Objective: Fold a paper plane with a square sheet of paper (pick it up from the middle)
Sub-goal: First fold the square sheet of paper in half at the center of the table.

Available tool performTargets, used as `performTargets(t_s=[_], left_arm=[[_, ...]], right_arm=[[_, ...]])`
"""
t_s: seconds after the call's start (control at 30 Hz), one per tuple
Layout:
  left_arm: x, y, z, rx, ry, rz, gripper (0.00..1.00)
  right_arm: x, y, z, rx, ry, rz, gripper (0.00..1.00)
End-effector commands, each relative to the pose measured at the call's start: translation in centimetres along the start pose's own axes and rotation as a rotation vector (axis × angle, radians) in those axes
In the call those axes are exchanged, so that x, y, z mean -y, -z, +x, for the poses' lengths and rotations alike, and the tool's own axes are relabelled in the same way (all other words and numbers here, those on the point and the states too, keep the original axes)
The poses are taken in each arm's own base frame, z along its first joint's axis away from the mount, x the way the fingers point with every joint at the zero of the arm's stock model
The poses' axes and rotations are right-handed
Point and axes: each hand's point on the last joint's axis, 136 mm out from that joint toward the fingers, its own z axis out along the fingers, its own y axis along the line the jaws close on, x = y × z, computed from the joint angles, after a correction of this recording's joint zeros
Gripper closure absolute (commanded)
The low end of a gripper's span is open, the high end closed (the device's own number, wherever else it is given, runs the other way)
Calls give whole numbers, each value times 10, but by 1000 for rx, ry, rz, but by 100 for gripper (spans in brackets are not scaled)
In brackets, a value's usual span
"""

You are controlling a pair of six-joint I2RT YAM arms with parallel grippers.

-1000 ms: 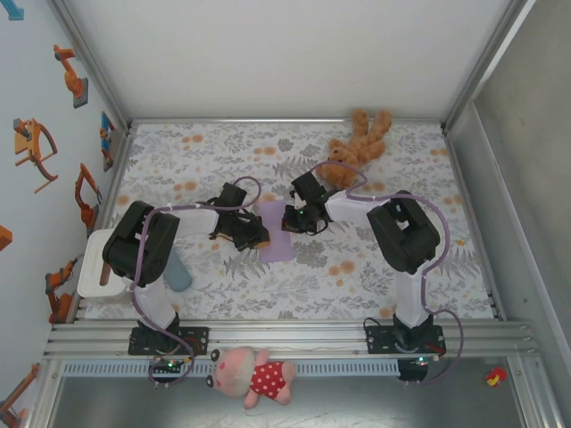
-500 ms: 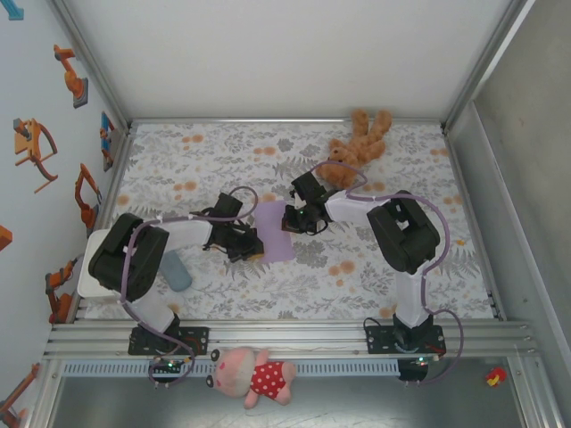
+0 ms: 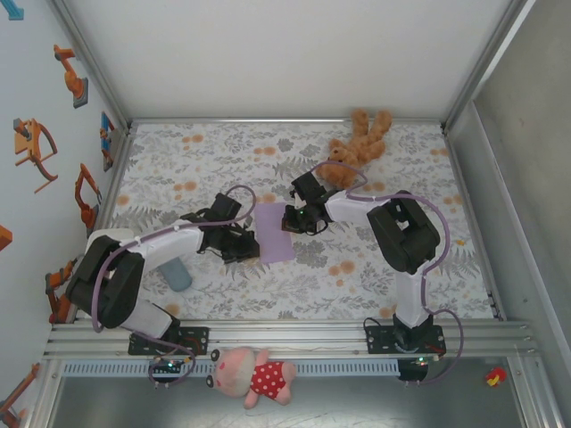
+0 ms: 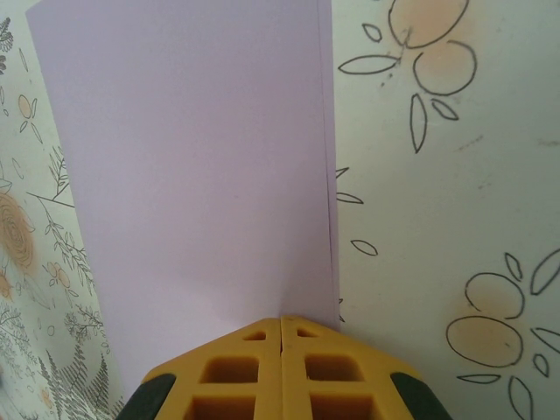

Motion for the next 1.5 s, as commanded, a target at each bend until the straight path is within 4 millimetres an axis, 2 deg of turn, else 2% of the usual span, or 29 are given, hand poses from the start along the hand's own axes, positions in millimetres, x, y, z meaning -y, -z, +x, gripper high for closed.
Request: performTargets(t_s=[0.0, 0.1, 0.2, 0.53, 0.67, 0.83, 0.93, 1.07, 1.17, 1.3, 1.4, 1.47], left_arm=[[24, -6, -25, 32, 0, 87, 91], [29, -22, -27, -10, 23, 134, 91], [22, -29, -23, -21, 22, 130, 91], [-30, -49, 19, -77, 91, 39, 92], [-47, -47, 36, -107, 102, -15, 92], [-47, -26, 48, -105, 68, -34, 92], [-33, -7, 37, -53, 26, -14, 92], [-4, 18, -4, 95, 39, 85, 91], [9, 25, -35, 161, 74, 145, 90], [25, 7, -61, 143, 122, 208, 91], [37, -14, -69, 98, 156, 246, 91], [35, -24, -70, 83, 167, 229, 92]], right_arm=[[110, -26, 75, -205, -127, 378, 100], [110, -26, 75, -205, -128, 376, 100], [110, -25, 75, -205, -129, 378, 100], [112, -27, 76, -209, -132, 380, 100], [112, -26, 76, -207, -132, 382, 100], [112, -26, 75, -203, -130, 382, 100], [110, -26, 74, -199, -128, 379, 100], [105, -25, 70, -188, -122, 363, 100], [102, -24, 66, -179, -120, 357, 100], [102, -27, 67, -181, -130, 349, 100], [104, -29, 67, -180, -135, 353, 100], [106, -28, 68, -179, -135, 364, 100]])
